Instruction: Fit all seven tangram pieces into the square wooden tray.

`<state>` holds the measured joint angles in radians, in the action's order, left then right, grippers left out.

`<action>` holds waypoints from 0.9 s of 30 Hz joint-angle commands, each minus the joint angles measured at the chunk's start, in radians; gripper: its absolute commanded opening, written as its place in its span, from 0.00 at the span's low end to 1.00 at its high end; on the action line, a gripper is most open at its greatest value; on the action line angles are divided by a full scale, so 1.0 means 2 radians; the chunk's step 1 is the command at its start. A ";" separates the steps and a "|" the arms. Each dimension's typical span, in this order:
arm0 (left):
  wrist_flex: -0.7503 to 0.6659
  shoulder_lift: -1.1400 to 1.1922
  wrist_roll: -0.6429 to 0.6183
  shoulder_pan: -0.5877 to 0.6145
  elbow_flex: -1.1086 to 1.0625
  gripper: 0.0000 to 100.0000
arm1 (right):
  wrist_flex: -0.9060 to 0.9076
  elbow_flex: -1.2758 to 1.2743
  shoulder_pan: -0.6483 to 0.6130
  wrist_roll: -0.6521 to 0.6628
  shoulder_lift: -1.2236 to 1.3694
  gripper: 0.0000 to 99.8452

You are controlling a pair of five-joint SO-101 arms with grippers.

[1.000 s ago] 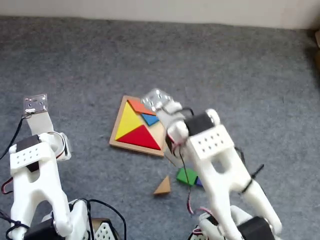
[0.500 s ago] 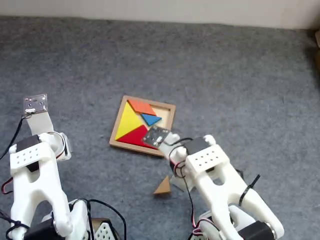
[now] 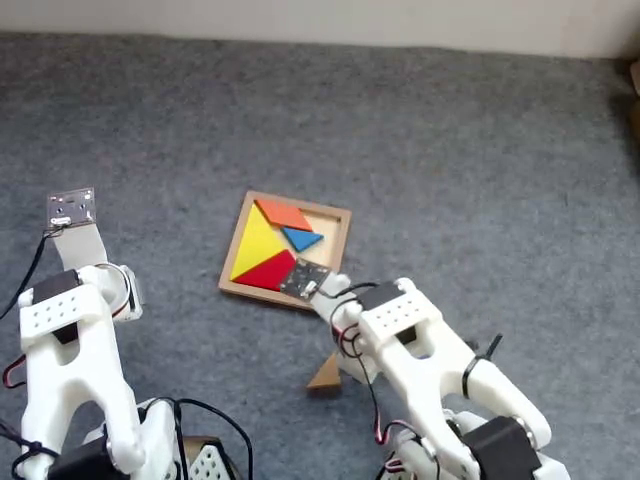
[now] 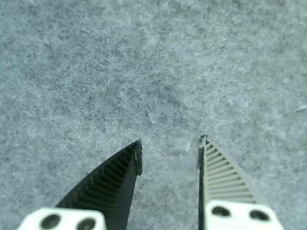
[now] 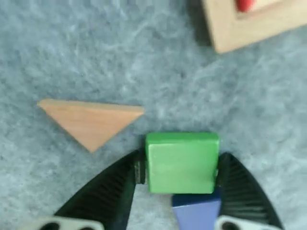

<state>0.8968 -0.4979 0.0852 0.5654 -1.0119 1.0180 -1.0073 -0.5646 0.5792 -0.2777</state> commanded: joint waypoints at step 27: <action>-0.015 -0.015 0.003 -0.013 -0.006 0.19 | 0.109 0.507 0.010 -0.086 0.254 0.07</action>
<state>0.8953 -0.4979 0.0852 0.5654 -1.0180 1.2283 -0.1435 -0.5294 0.4365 0.1642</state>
